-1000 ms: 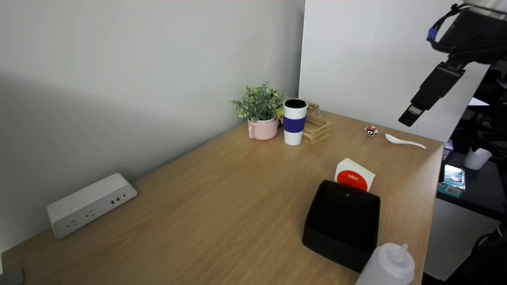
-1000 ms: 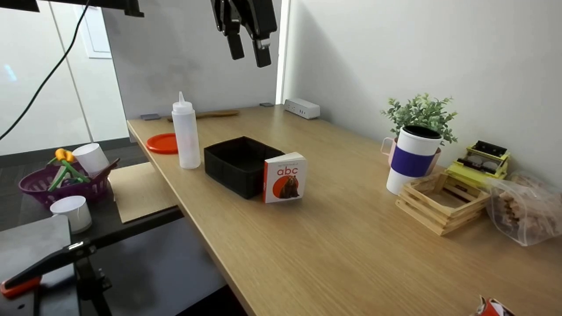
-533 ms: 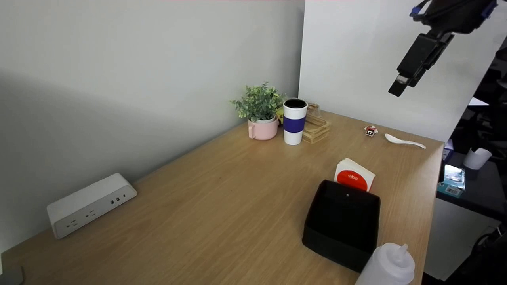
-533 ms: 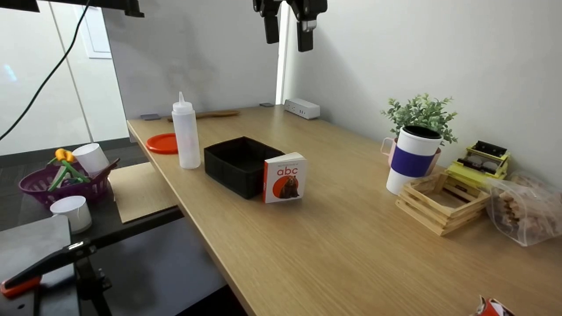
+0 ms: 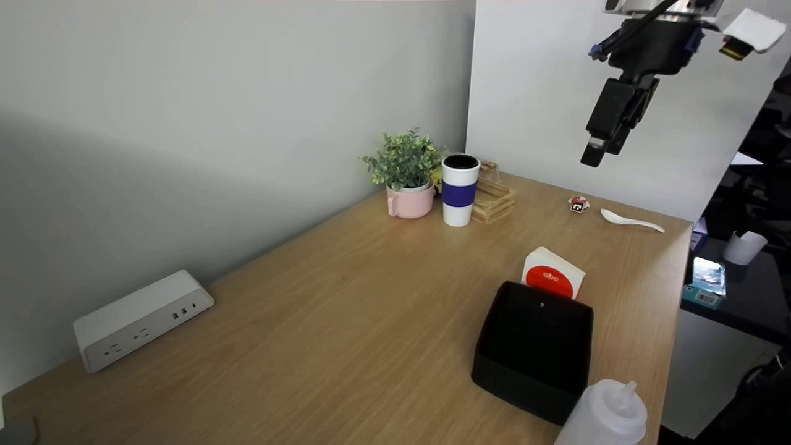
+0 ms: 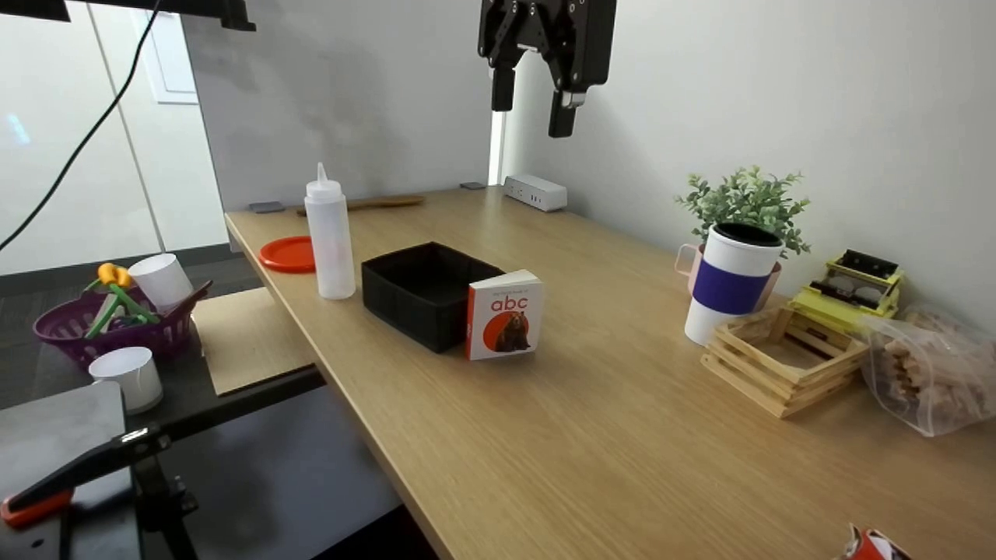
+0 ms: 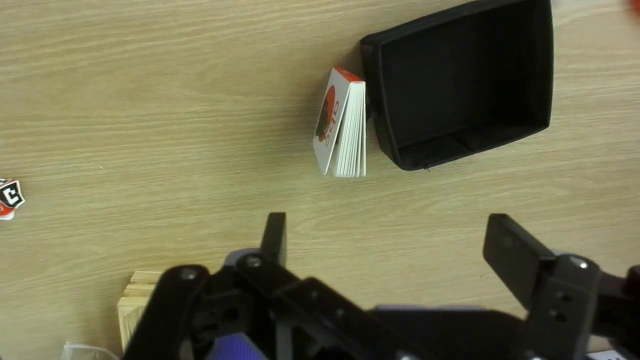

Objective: Put the book in the box

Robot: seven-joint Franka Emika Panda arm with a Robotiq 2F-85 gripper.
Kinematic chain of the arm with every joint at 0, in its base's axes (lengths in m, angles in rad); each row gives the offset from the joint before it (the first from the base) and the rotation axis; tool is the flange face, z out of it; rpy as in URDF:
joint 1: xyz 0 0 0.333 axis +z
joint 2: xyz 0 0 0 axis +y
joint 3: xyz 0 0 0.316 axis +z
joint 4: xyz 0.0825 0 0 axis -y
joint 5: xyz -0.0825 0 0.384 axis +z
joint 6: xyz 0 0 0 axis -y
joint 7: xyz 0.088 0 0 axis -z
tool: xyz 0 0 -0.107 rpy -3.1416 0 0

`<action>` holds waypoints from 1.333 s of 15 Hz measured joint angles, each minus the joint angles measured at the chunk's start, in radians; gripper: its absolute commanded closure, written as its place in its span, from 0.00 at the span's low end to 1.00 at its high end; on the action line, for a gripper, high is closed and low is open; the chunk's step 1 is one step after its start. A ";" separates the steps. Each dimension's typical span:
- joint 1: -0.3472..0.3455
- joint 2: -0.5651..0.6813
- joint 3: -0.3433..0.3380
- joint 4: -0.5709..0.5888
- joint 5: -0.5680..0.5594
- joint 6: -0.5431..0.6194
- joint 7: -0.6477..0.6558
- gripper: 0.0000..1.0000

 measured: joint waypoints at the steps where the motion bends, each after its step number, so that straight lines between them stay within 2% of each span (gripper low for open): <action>1: 0.000 -0.006 0.000 0.000 0.000 0.000 0.000 0.00; 5: 0.000 -0.003 0.001 0.004 0.001 0.000 0.000 0.00; 8: 0.000 0.049 -0.004 0.045 0.044 -0.002 -0.027 0.00; 14: -0.032 0.293 -0.012 0.258 0.193 -0.064 -0.157 0.00; 17: -0.057 0.423 -0.008 0.386 0.209 -0.161 -0.172 0.00; 20: -0.064 0.486 -0.006 0.452 0.209 -0.202 -0.172 0.00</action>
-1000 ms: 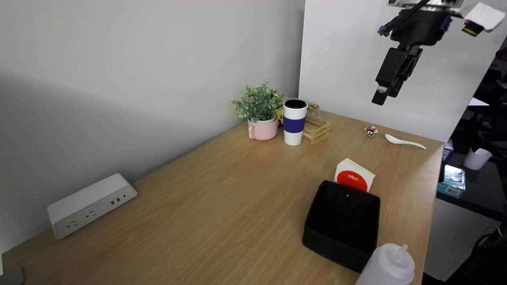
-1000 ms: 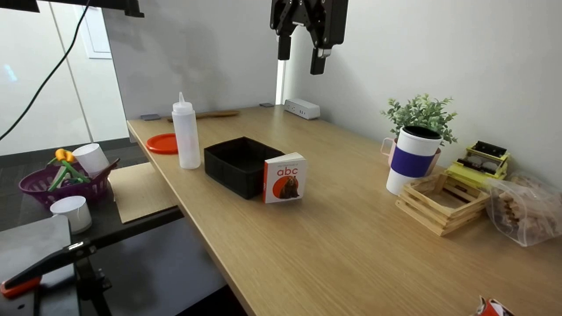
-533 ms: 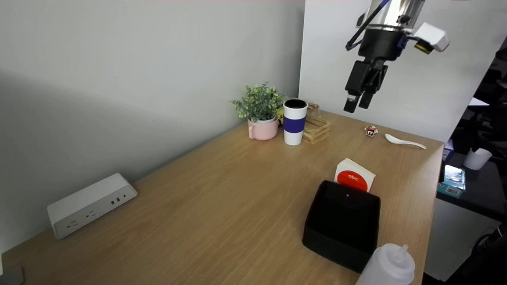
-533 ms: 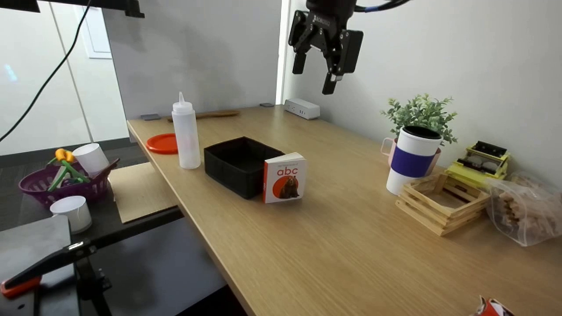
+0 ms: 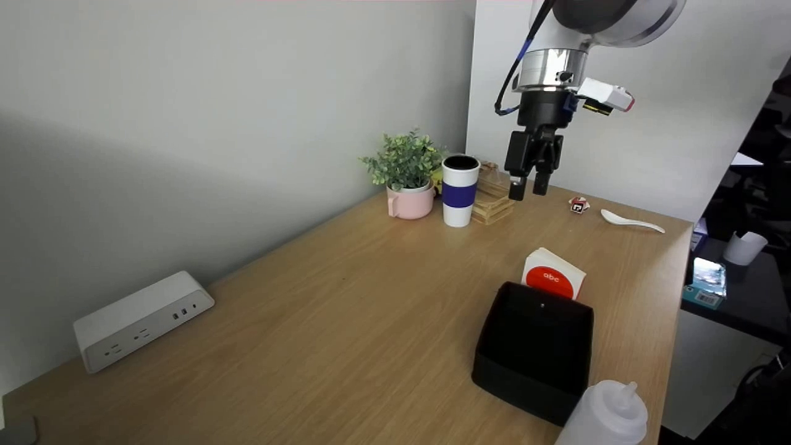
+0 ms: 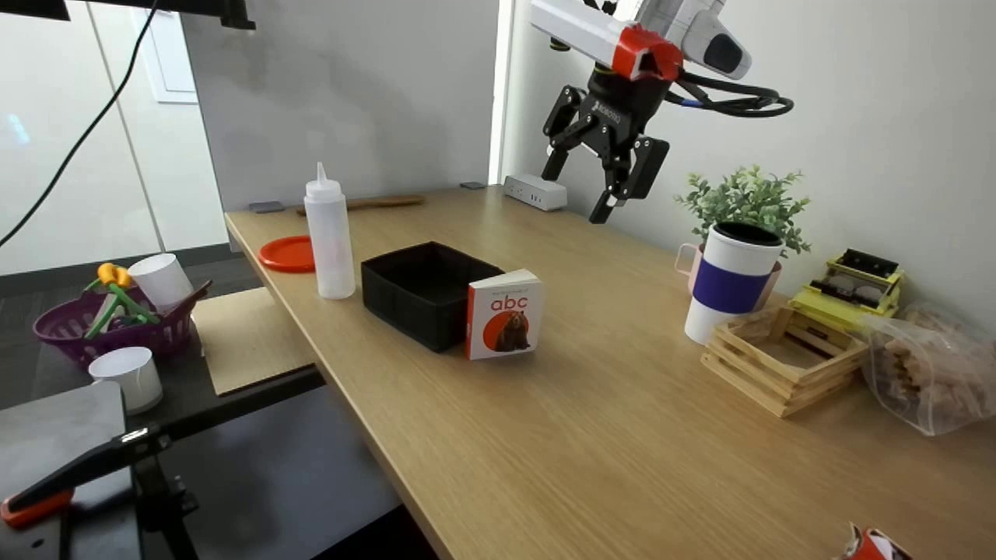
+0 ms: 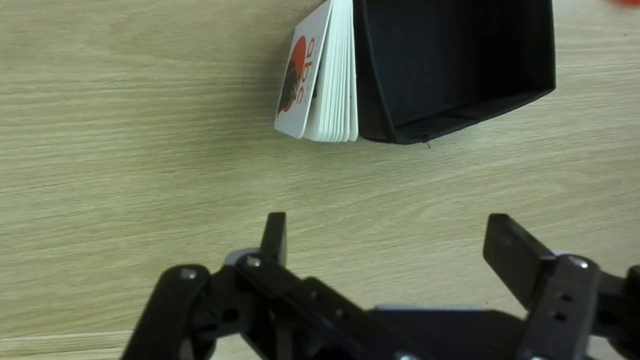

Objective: Put the book in the box

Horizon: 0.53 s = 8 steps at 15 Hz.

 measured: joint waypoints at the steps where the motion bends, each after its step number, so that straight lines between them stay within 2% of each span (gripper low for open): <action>1: 0.000 0.004 0.001 0.008 0.000 -0.006 0.000 0.00; 8: -0.001 0.020 0.012 0.009 0.000 -0.009 0.020 0.00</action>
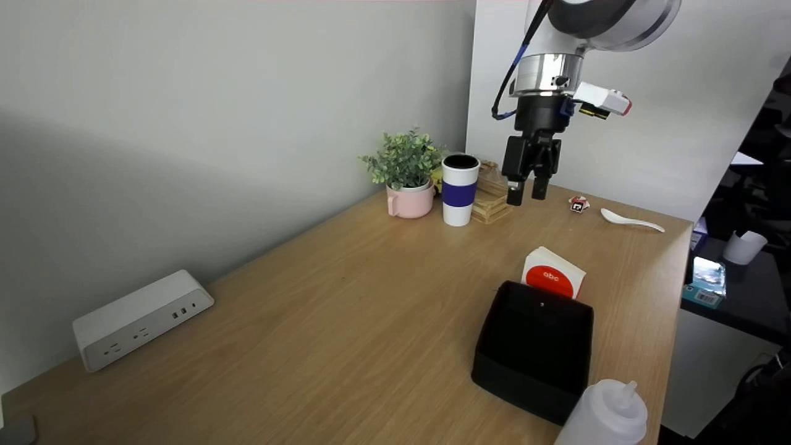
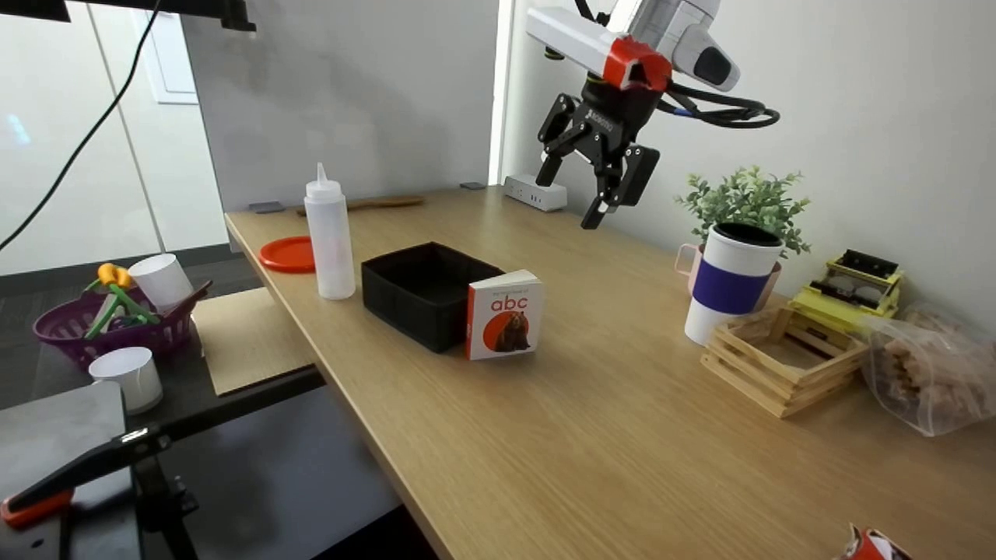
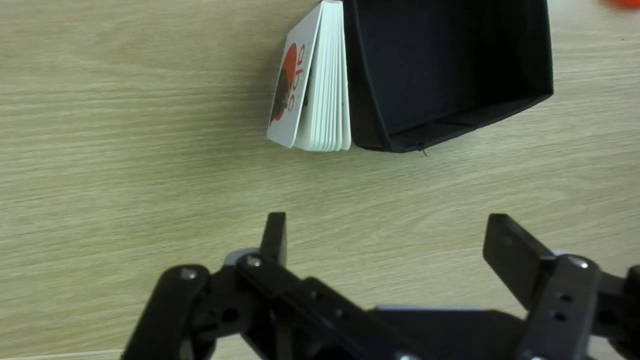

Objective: Put the book in the box

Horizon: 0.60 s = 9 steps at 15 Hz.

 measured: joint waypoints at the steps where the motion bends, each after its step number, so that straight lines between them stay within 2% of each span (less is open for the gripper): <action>1: 0.000 0.007 0.003 -0.001 0.000 0.000 0.010 0.00; 9: 0.002 0.061 0.024 -0.041 0.001 0.001 0.154 0.00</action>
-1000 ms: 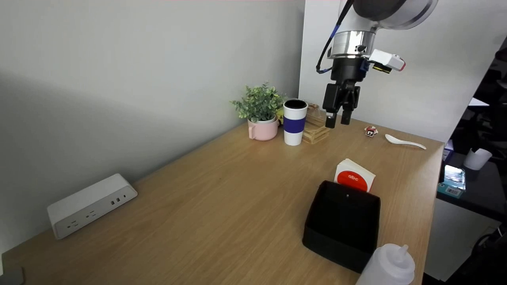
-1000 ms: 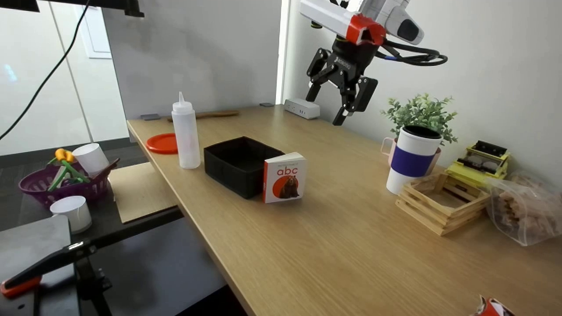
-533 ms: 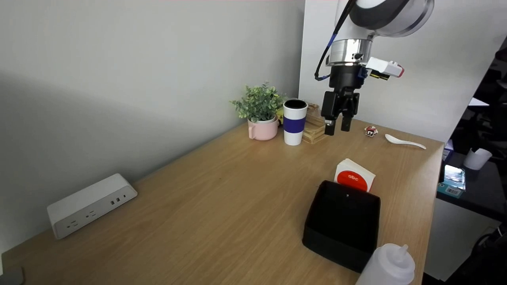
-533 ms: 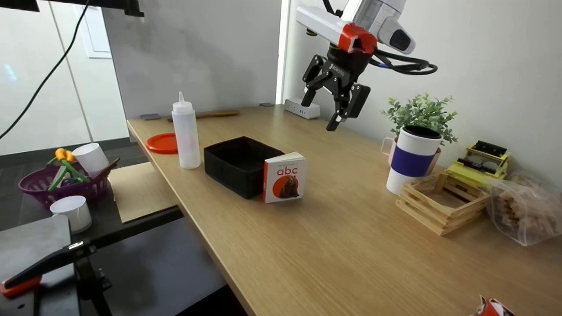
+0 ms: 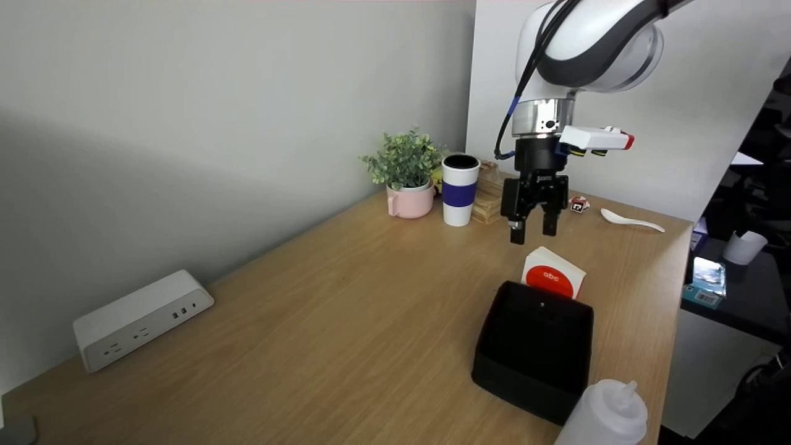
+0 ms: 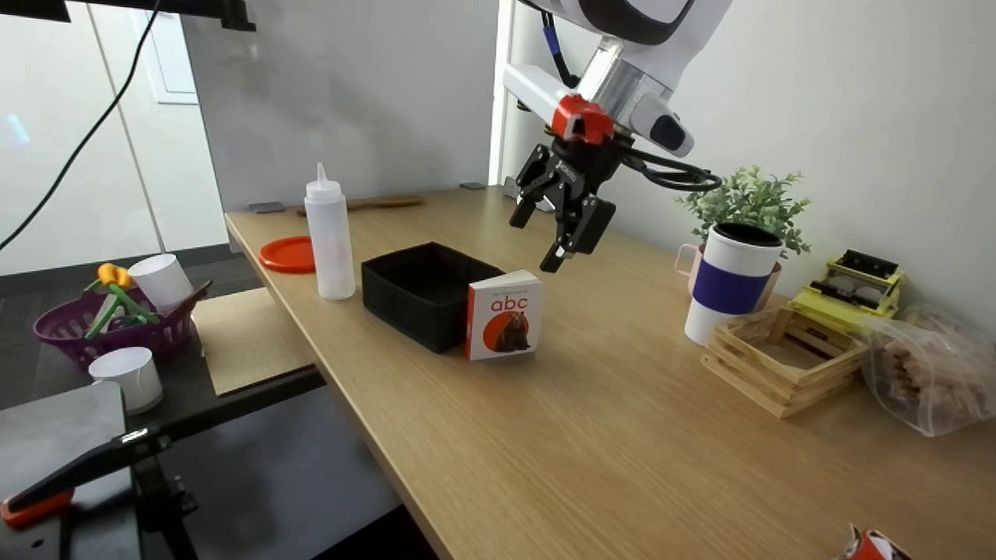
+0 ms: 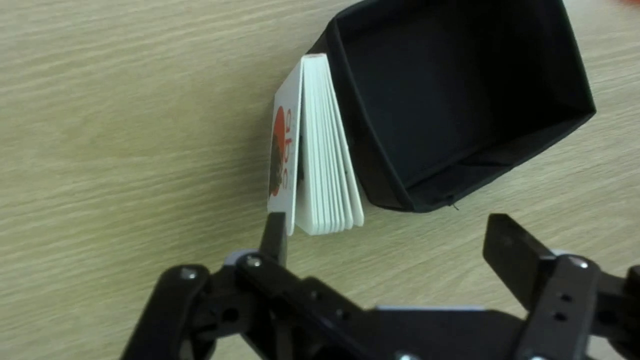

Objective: Put the book in the box

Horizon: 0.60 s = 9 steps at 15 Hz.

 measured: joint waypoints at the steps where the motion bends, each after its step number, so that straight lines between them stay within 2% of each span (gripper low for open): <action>1: 0.000 0.001 0.000 -0.009 0.001 0.000 0.016 0.00; 9: -0.001 0.005 0.000 -0.058 0.009 0.000 0.089 0.00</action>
